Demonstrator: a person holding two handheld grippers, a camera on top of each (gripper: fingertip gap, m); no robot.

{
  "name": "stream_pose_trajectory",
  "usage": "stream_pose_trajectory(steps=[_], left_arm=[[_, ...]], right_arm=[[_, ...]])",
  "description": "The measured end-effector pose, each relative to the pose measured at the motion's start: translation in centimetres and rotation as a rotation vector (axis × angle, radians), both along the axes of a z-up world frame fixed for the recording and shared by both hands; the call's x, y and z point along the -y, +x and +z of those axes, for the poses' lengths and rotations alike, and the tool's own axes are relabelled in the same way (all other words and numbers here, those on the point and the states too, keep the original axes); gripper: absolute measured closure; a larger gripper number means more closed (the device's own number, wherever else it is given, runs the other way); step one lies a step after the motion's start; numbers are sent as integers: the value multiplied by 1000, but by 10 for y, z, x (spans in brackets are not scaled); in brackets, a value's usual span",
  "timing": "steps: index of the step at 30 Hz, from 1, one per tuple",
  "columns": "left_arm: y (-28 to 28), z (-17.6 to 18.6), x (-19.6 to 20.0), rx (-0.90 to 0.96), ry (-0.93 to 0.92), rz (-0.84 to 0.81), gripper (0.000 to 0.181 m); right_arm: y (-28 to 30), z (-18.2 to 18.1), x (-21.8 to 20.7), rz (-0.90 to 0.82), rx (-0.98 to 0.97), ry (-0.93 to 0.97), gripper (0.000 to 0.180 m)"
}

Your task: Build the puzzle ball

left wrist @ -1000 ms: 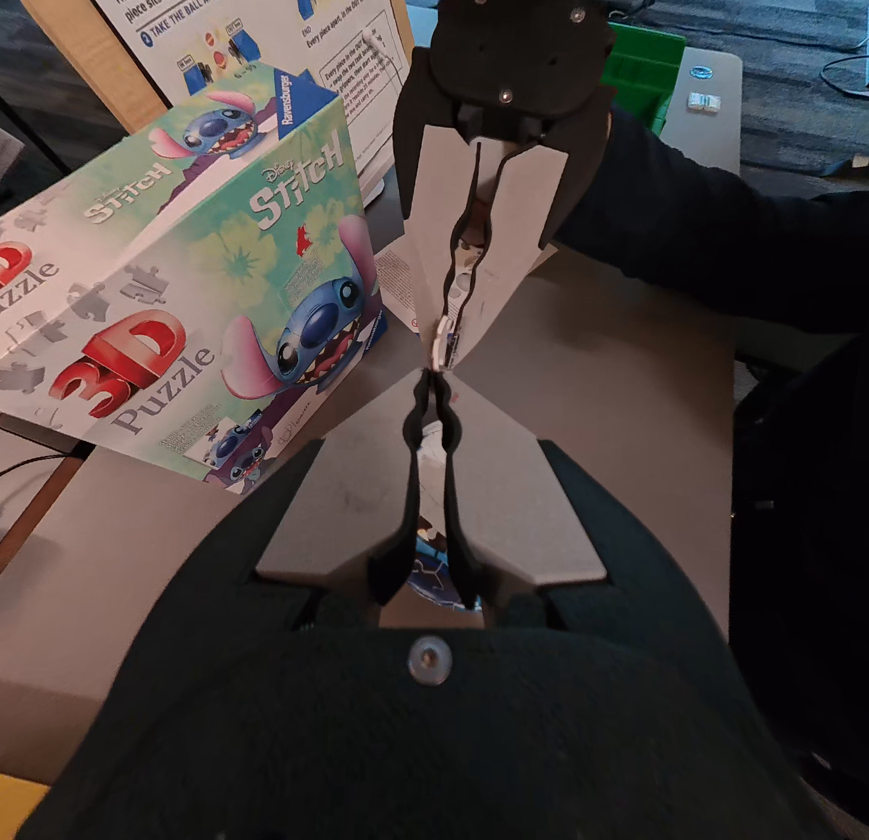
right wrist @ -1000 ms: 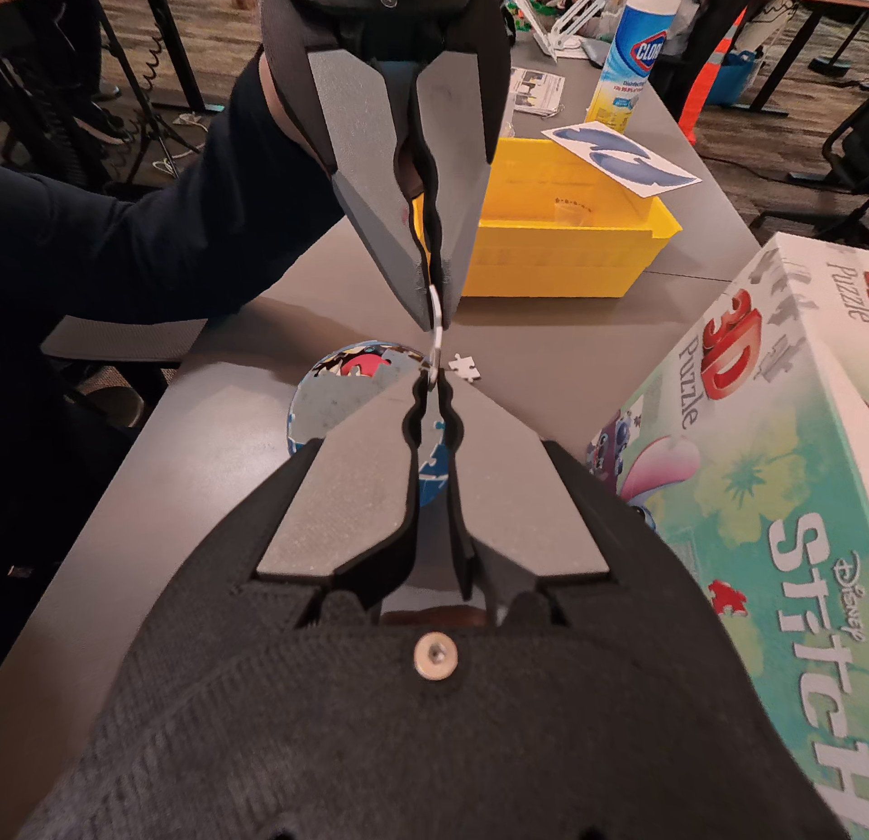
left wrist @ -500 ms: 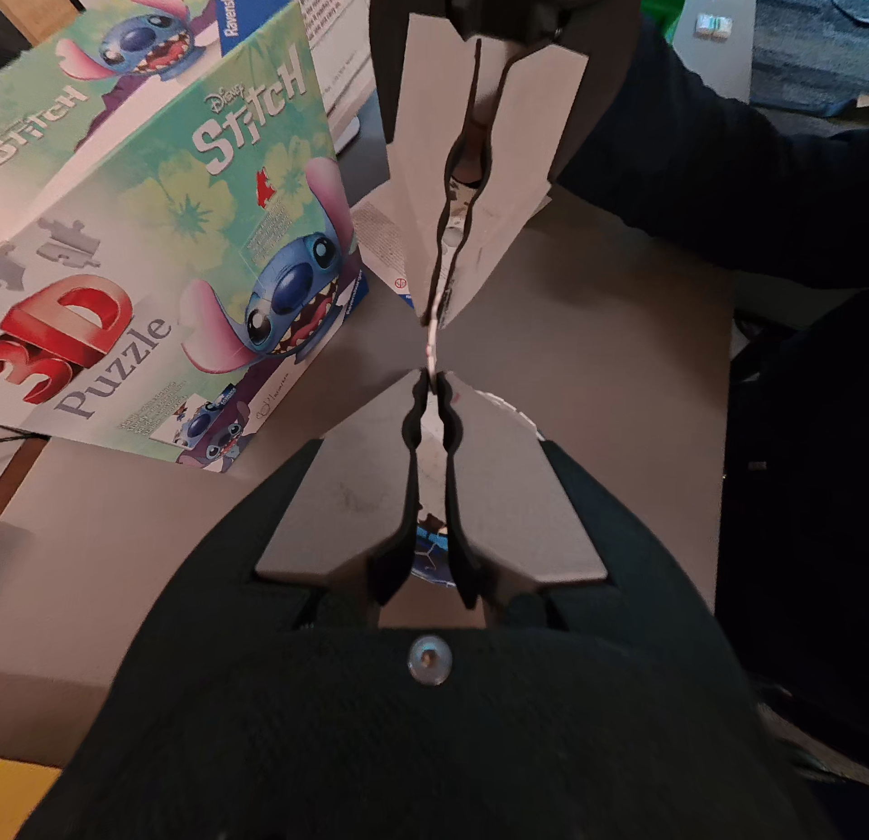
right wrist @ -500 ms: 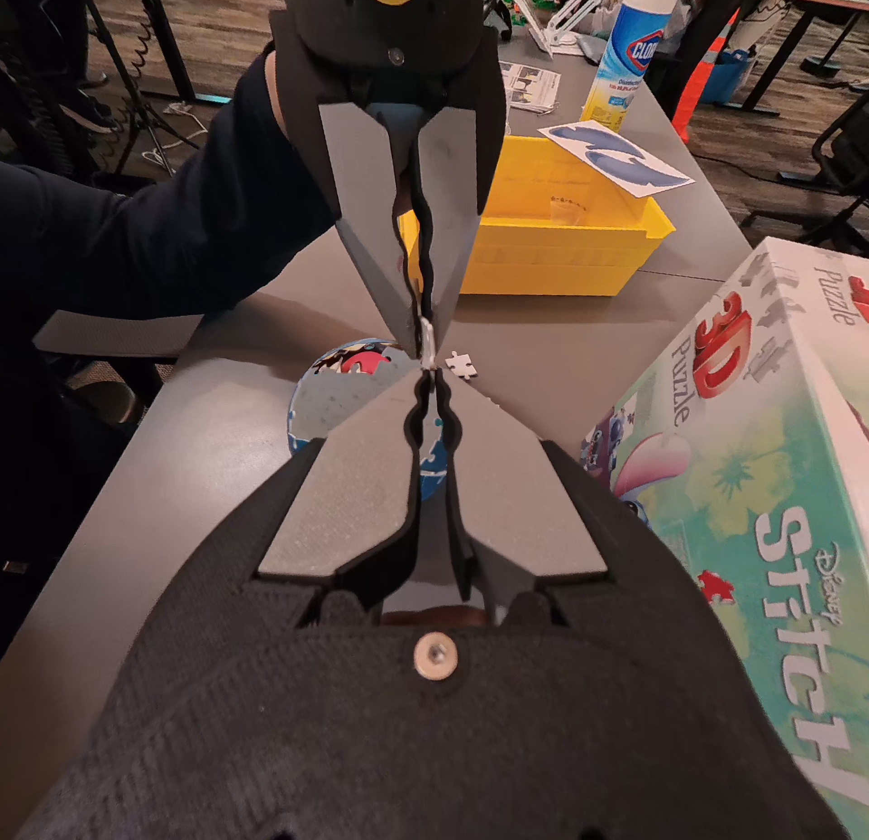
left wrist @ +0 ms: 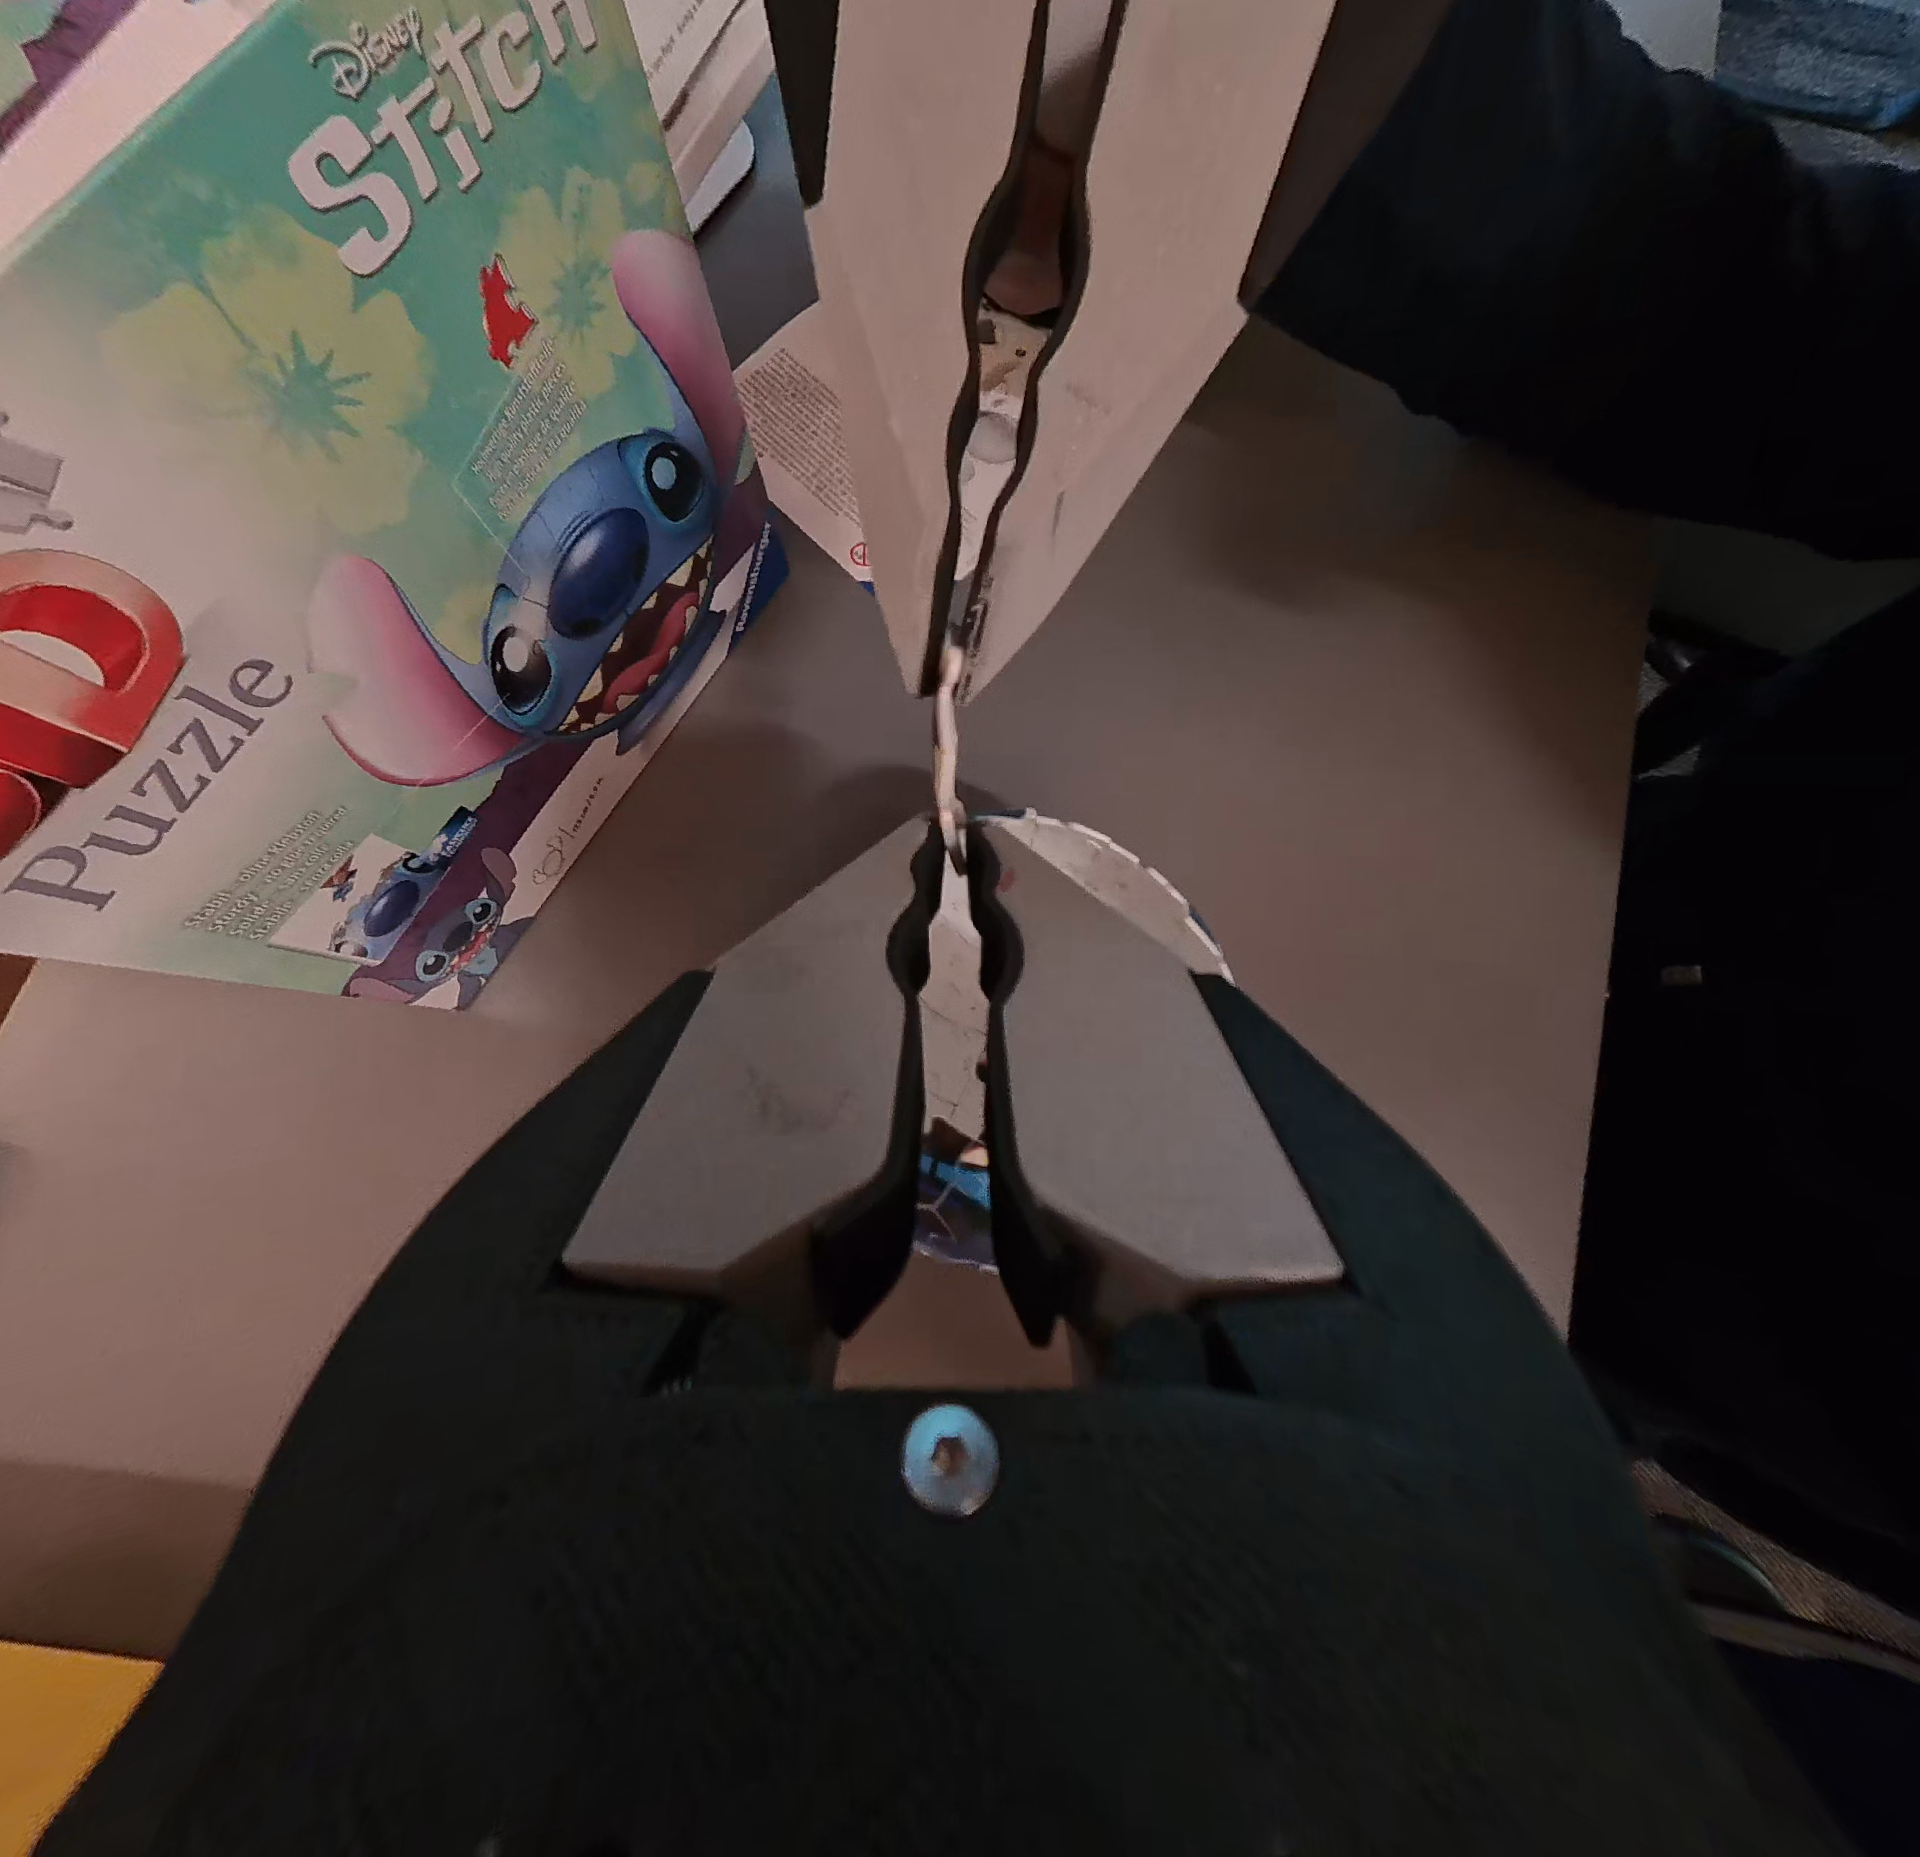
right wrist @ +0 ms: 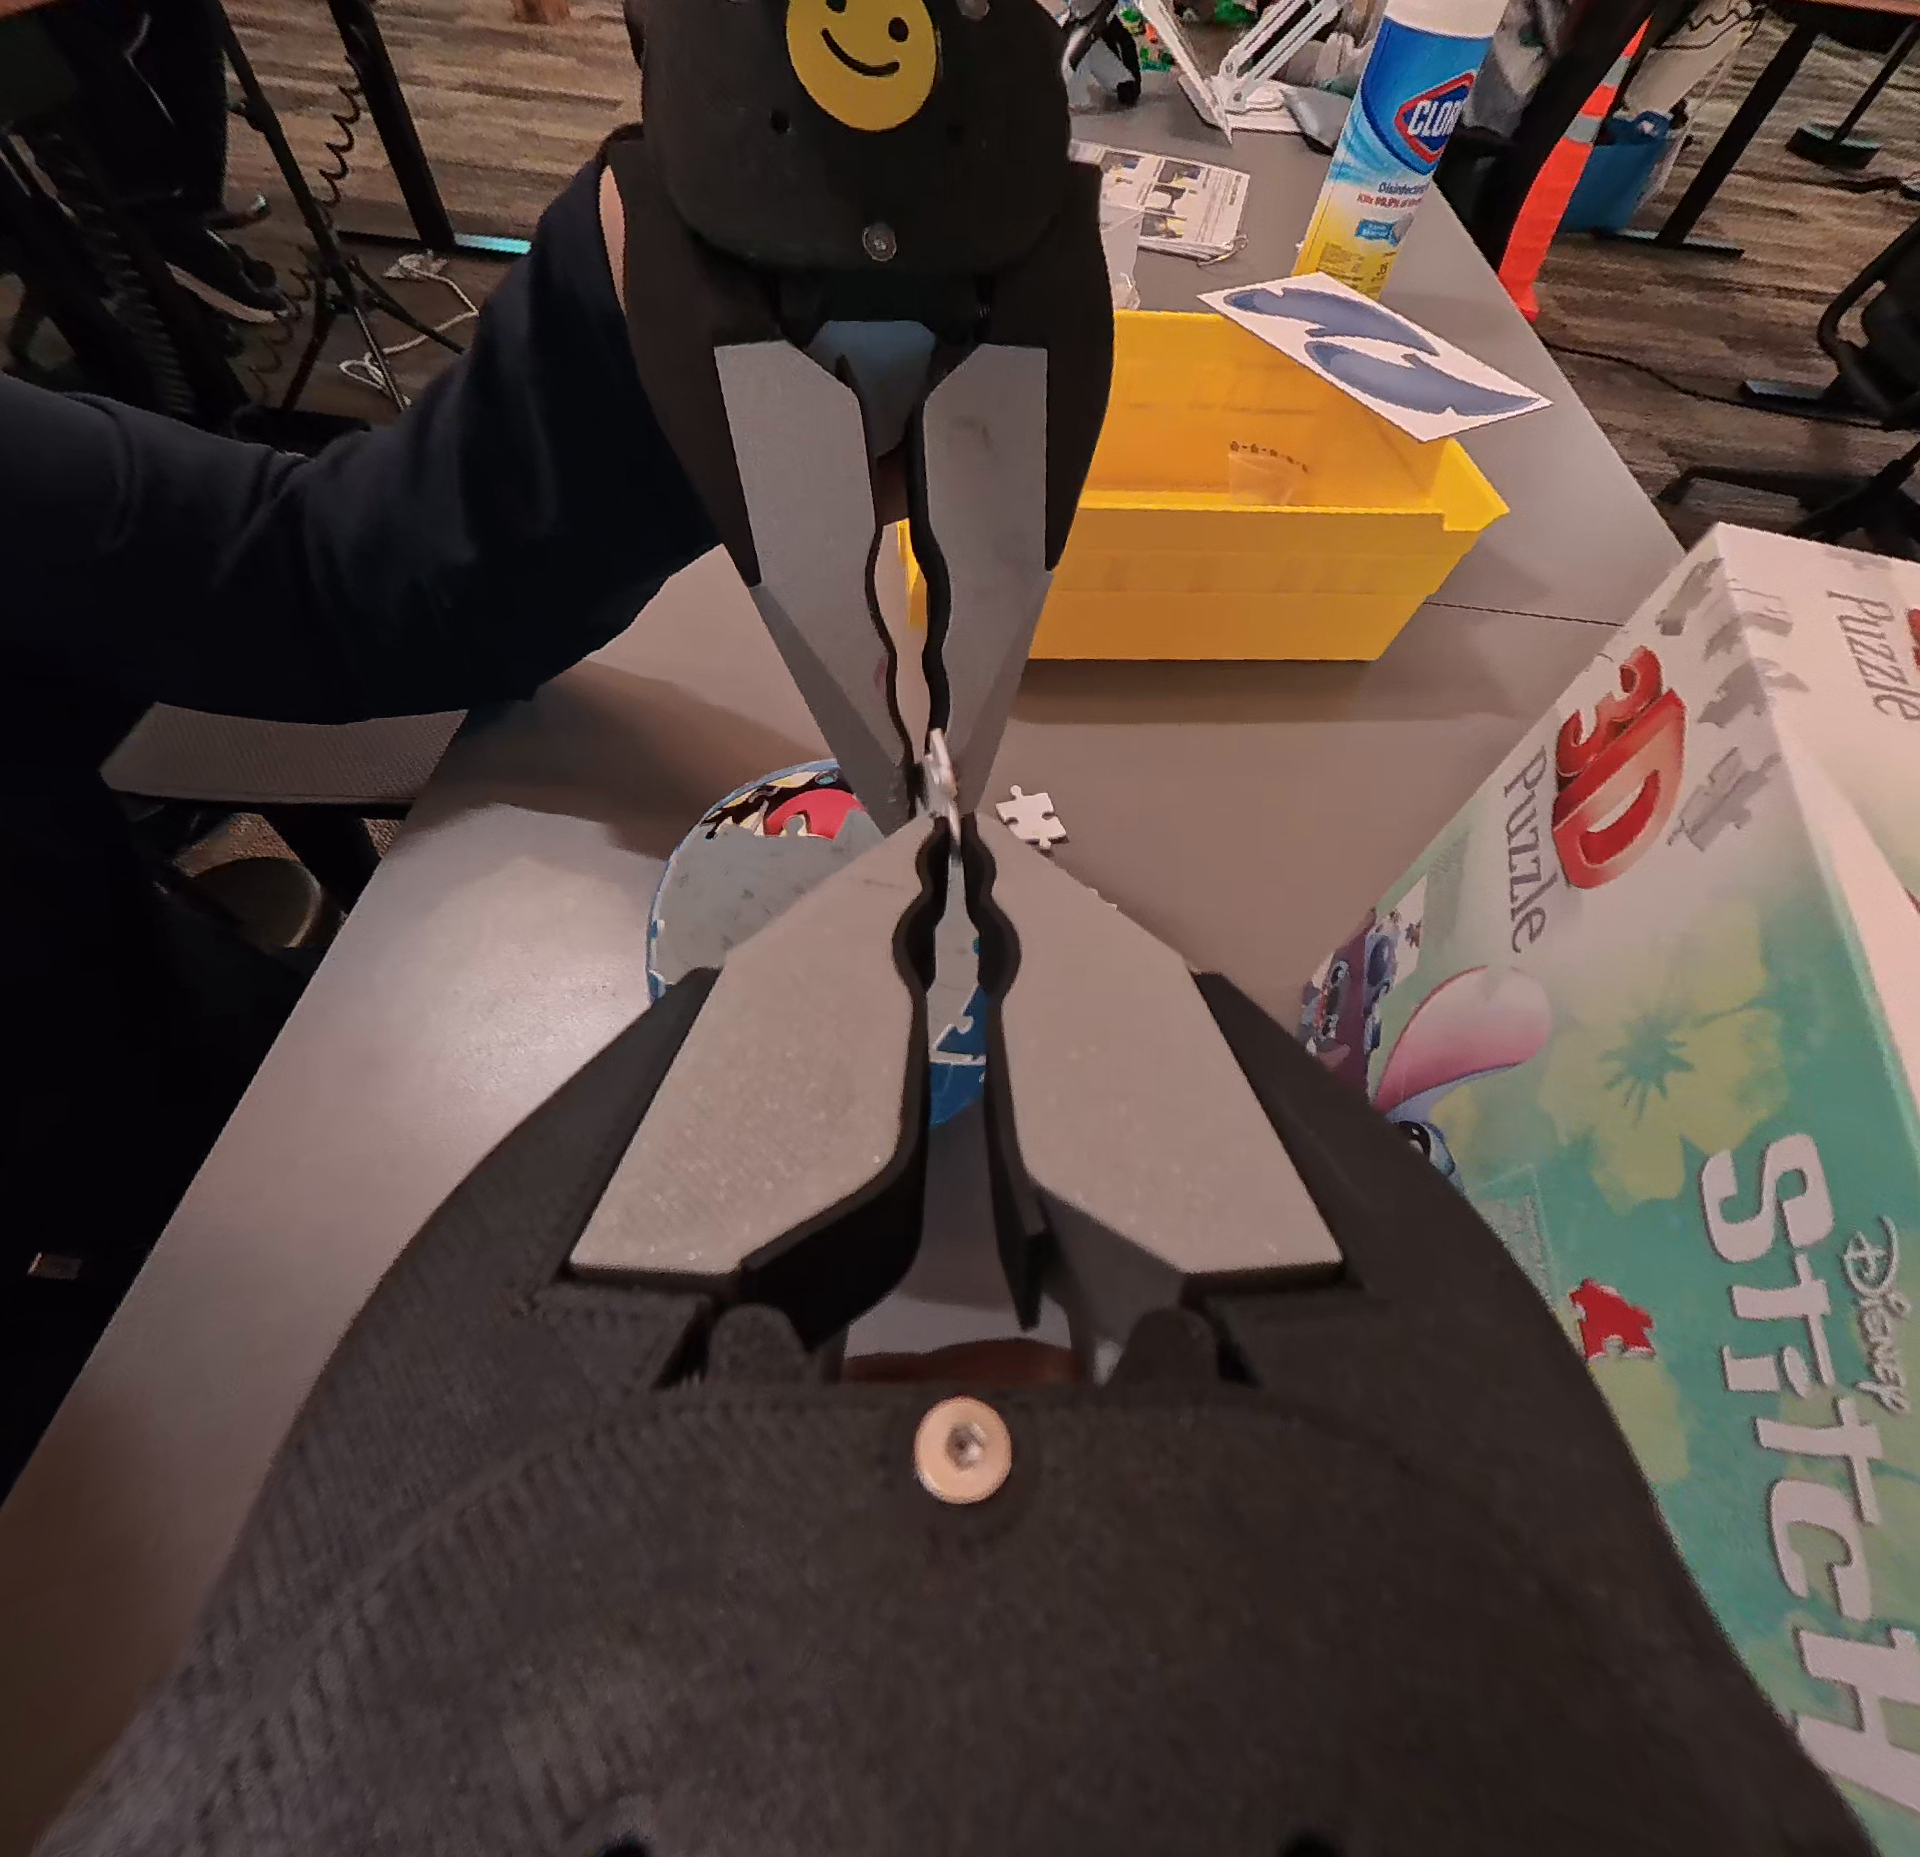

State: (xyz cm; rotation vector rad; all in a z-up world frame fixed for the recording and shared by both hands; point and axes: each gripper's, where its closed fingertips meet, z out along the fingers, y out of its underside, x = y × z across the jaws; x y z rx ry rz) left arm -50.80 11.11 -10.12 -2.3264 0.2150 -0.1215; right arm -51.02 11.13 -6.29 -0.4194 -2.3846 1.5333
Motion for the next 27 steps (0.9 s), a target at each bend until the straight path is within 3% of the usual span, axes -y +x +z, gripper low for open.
stream_pose_trajectory(steps=[27], left_arm=[[-19, 14, 17, -5, 37, 79, 177]], right_arm=[[-10, -36, 1, -33, 96, 106, 180]])
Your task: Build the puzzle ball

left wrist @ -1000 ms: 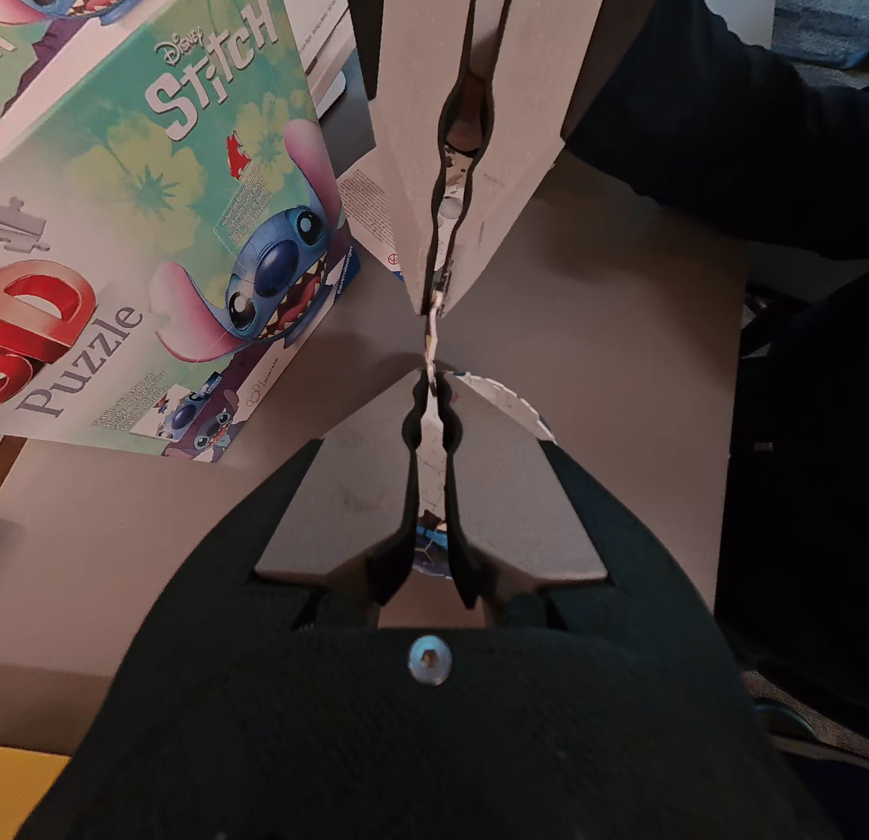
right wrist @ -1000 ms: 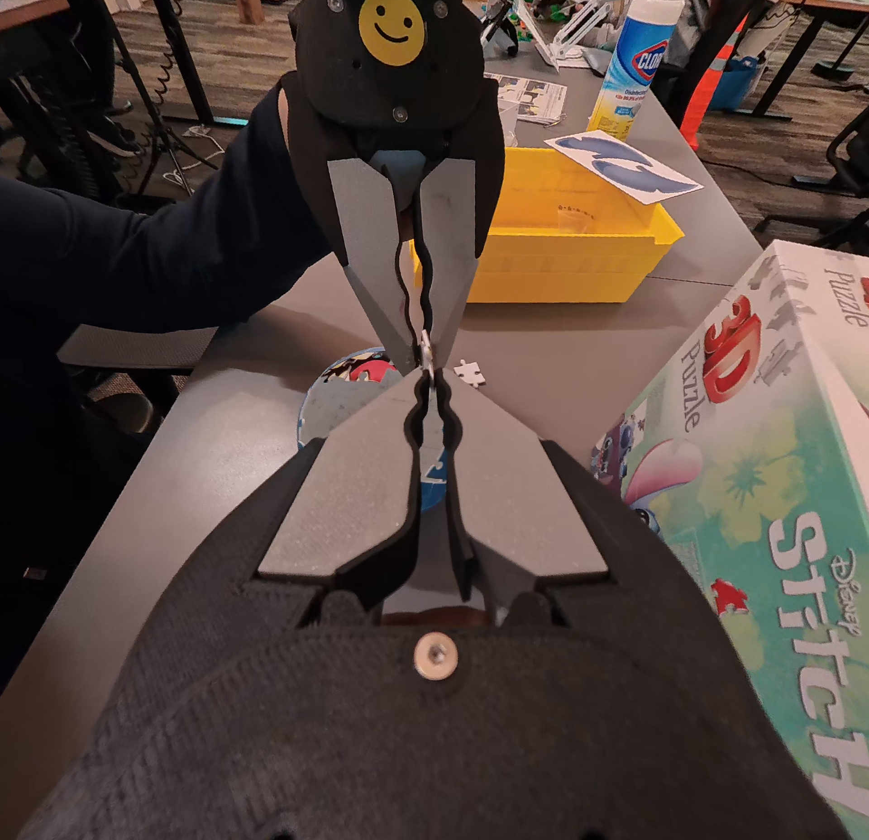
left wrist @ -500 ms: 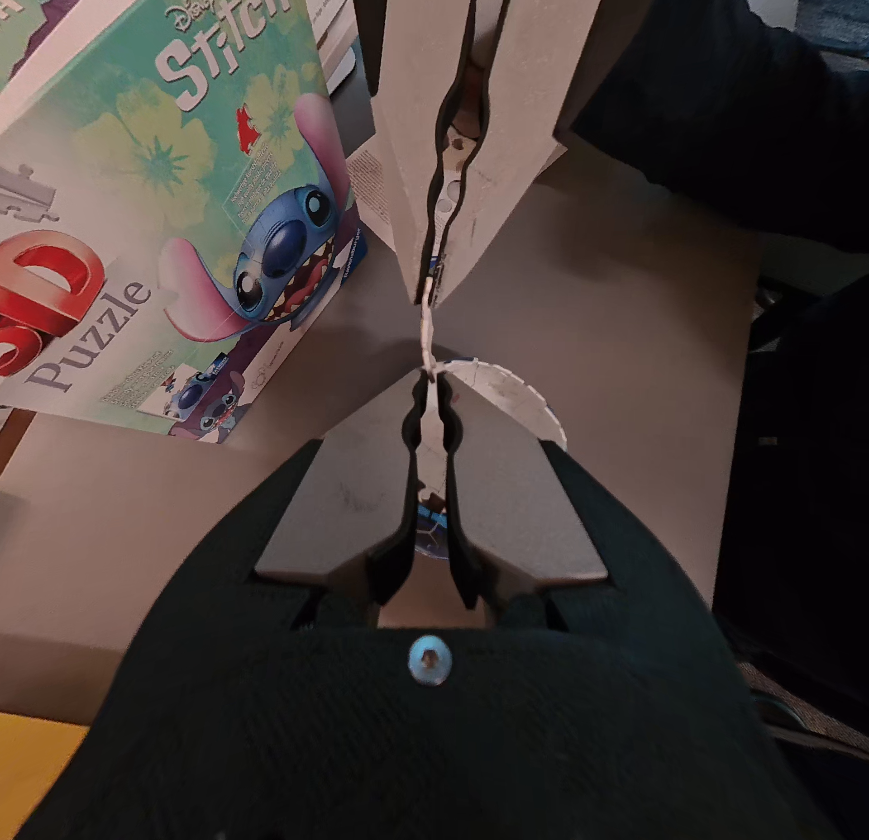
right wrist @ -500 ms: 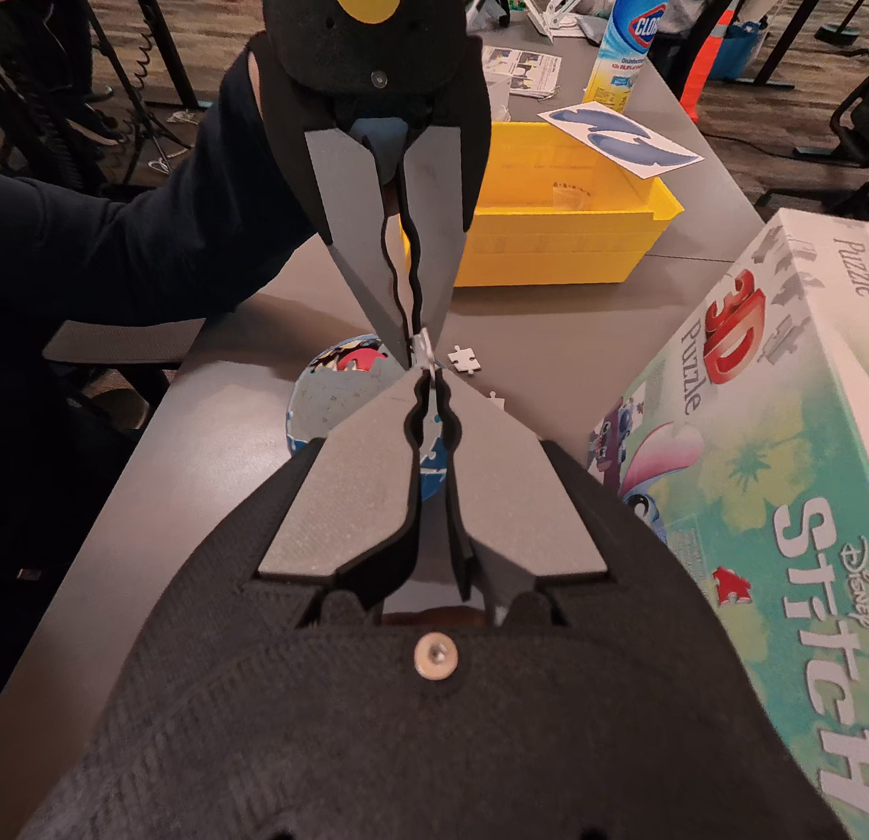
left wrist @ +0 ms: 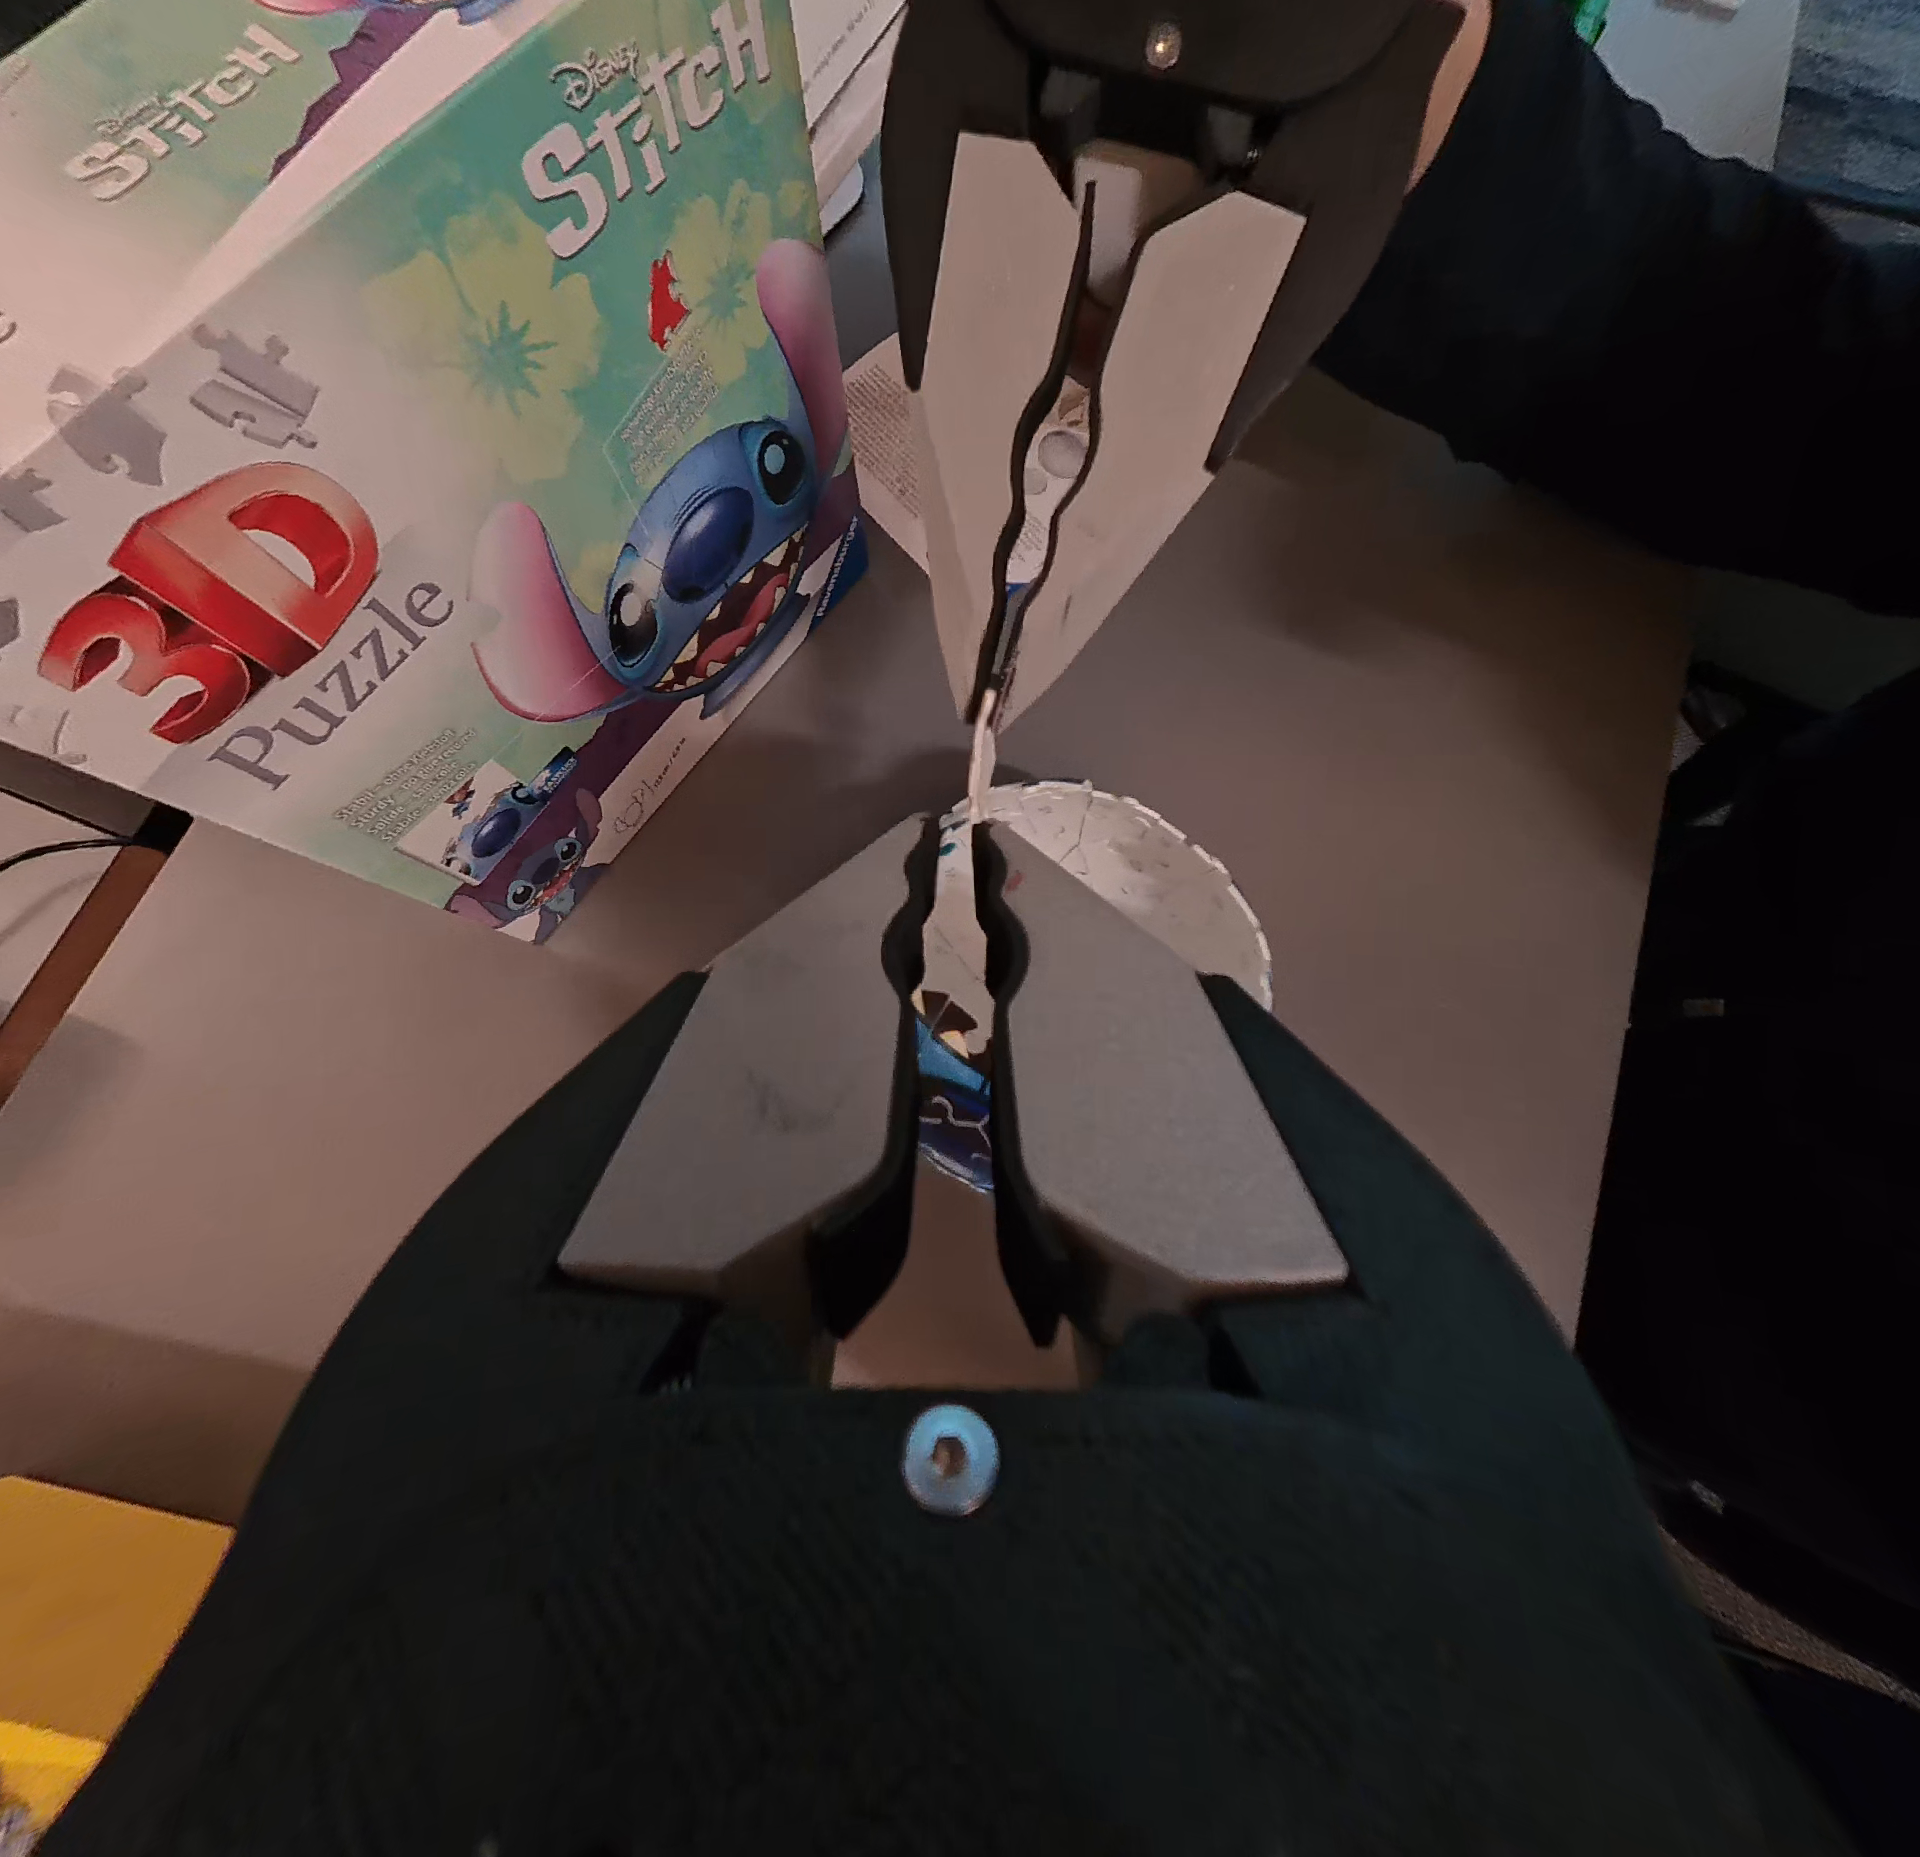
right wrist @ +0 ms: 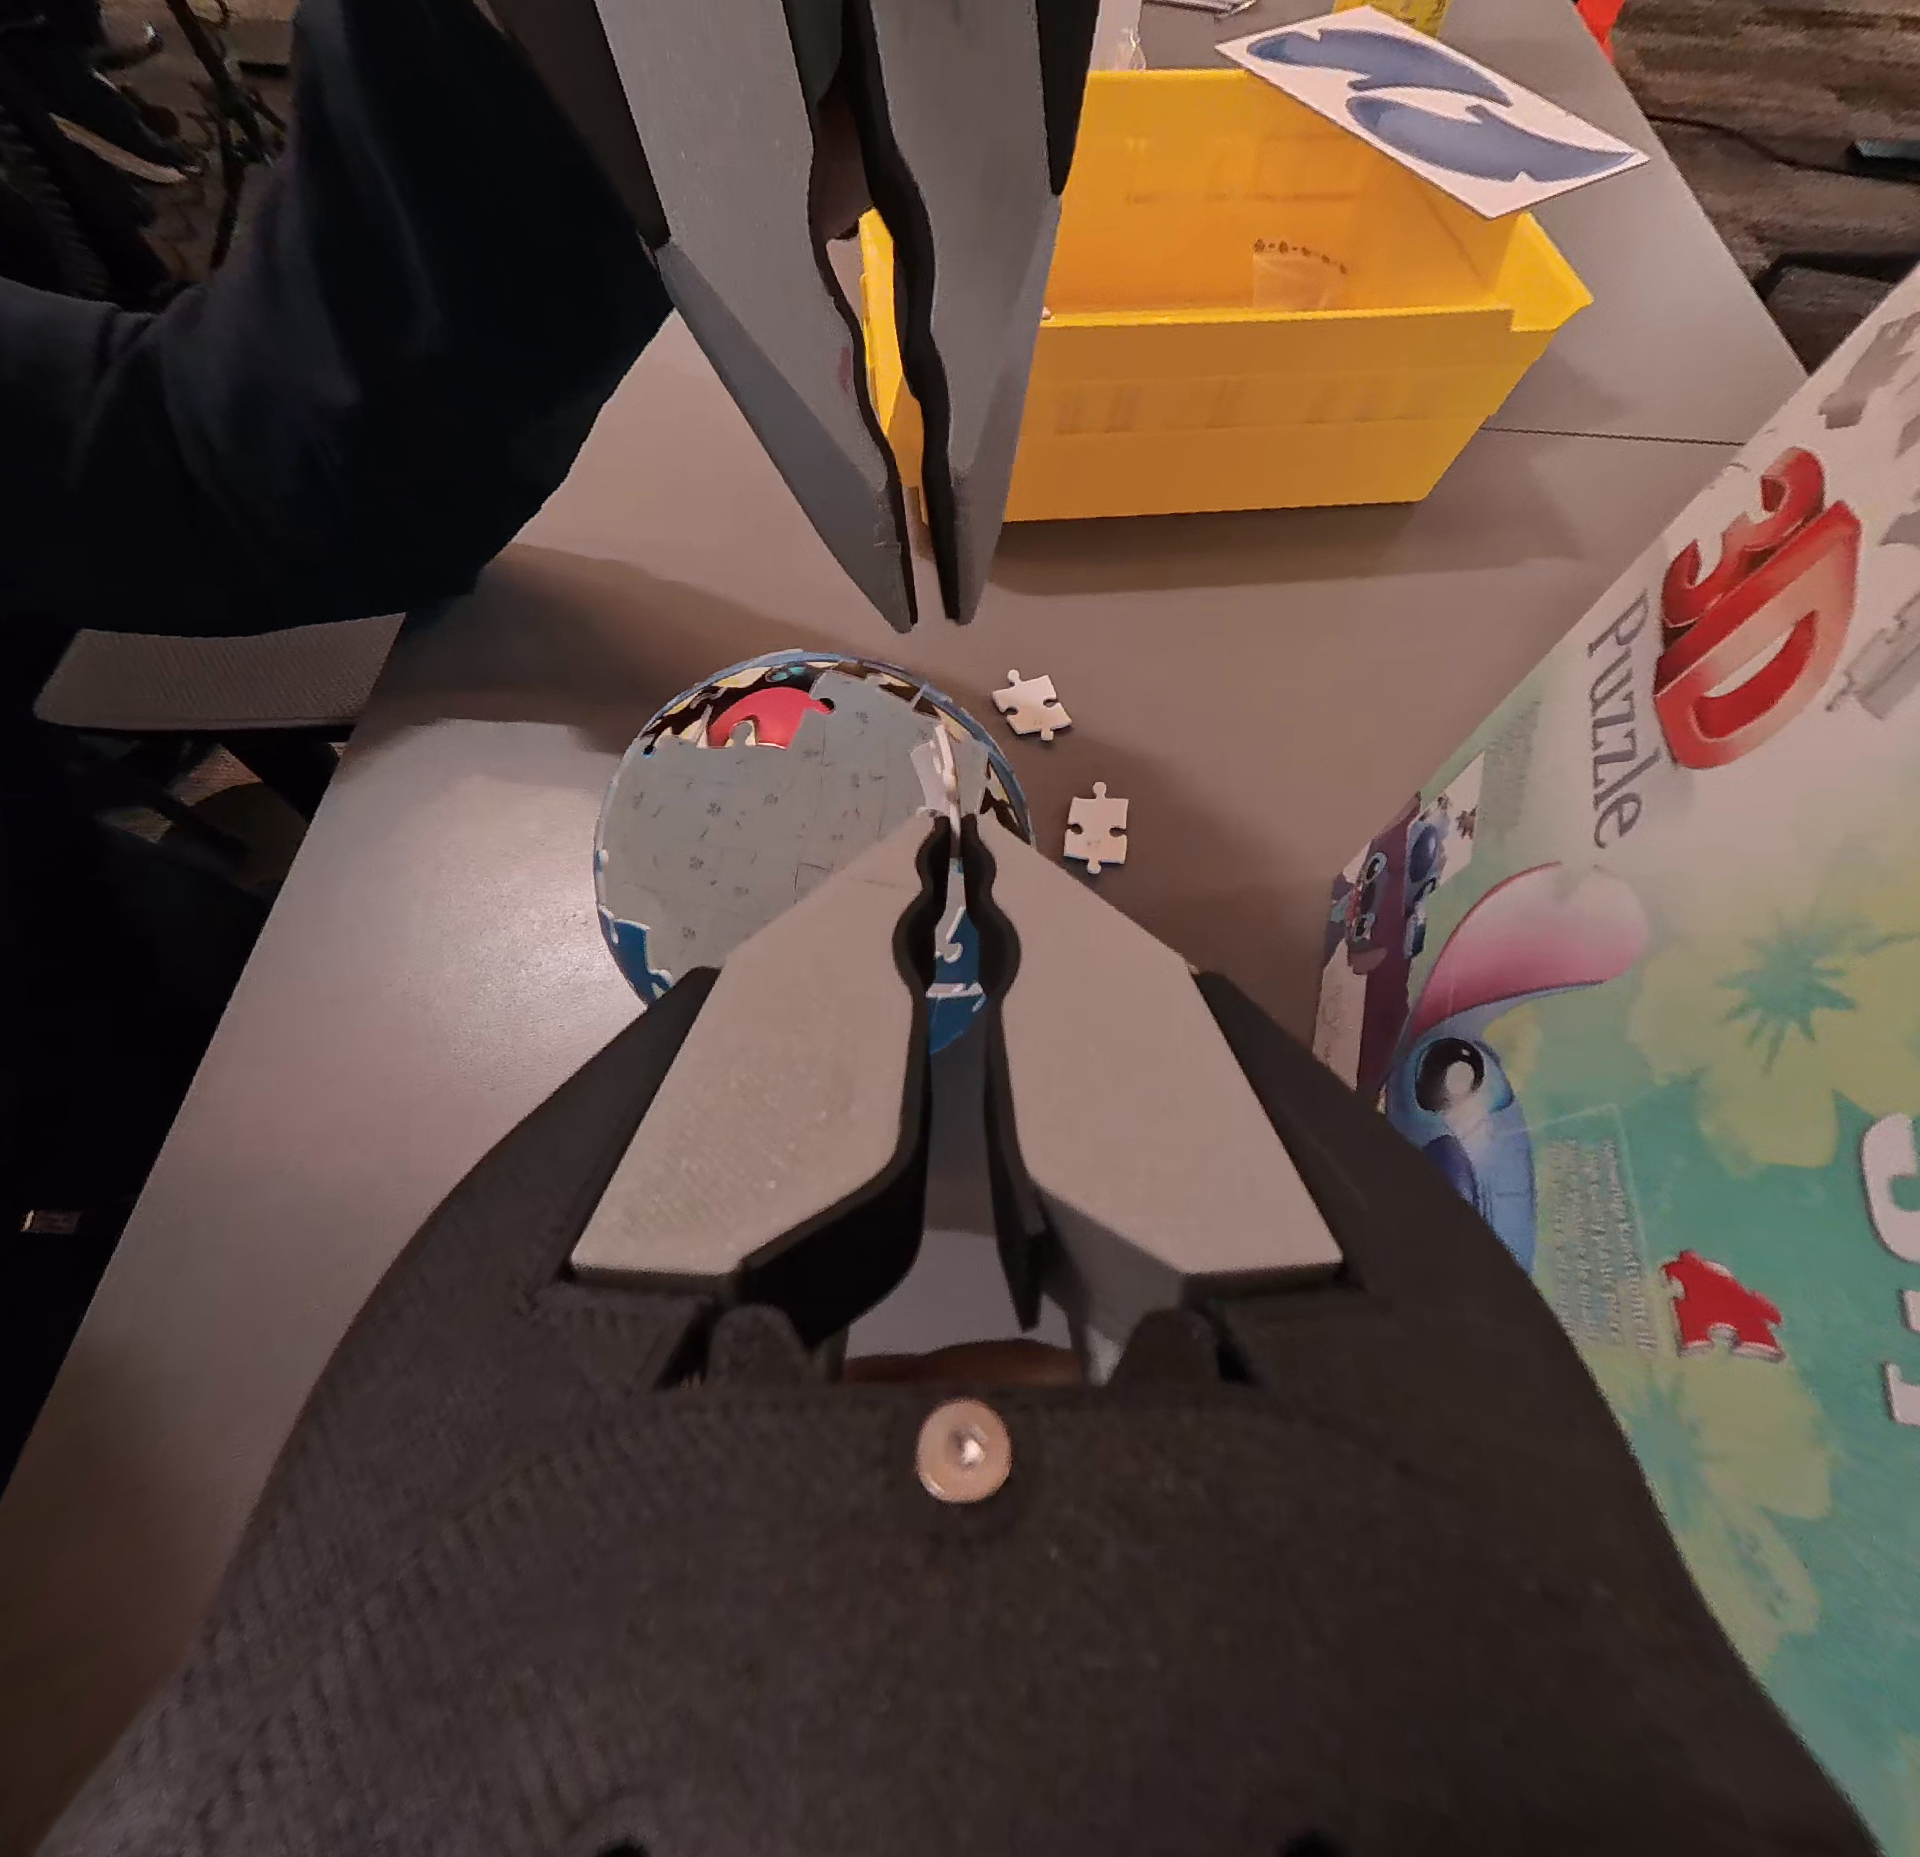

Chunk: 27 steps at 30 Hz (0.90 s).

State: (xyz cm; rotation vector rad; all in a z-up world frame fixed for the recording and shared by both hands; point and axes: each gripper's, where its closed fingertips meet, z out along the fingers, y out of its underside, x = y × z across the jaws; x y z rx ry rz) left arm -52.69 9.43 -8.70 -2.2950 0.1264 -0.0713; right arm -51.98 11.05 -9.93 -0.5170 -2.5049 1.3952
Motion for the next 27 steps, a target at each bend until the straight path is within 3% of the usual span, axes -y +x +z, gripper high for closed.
stream_pose_trajectory(steps=[27], left_arm=[[-12, -4, 3, -5, -10, 54, 172]], right_arm=[[-5, -12, 14, -12, 21, 11, 180]])
